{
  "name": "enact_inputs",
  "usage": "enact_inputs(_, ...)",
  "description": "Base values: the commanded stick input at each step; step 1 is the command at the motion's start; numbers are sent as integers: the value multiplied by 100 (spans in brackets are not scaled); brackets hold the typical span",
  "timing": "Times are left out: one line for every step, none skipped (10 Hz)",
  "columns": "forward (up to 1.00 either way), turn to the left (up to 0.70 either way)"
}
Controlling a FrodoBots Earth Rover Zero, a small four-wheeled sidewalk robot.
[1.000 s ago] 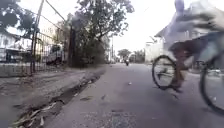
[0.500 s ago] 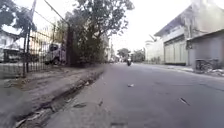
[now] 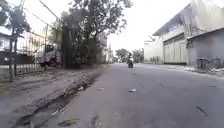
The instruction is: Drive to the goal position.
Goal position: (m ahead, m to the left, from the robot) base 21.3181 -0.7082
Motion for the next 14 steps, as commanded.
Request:
enact_inputs(100,10)
enact_inputs(100,10)
enact_inputs(100,10)
enact_inputs(100,10)
enact_inputs(100,10)
enact_inputs(100,10)
enact_inputs(100,10)
enact_inputs(100,10)
enact_inputs(100,-12)
enact_inputs(100,-30)
enact_inputs(100,-30)
enact_inputs(100,-30)
enact_inputs(100,-27)
enact_inputs(100,-4)
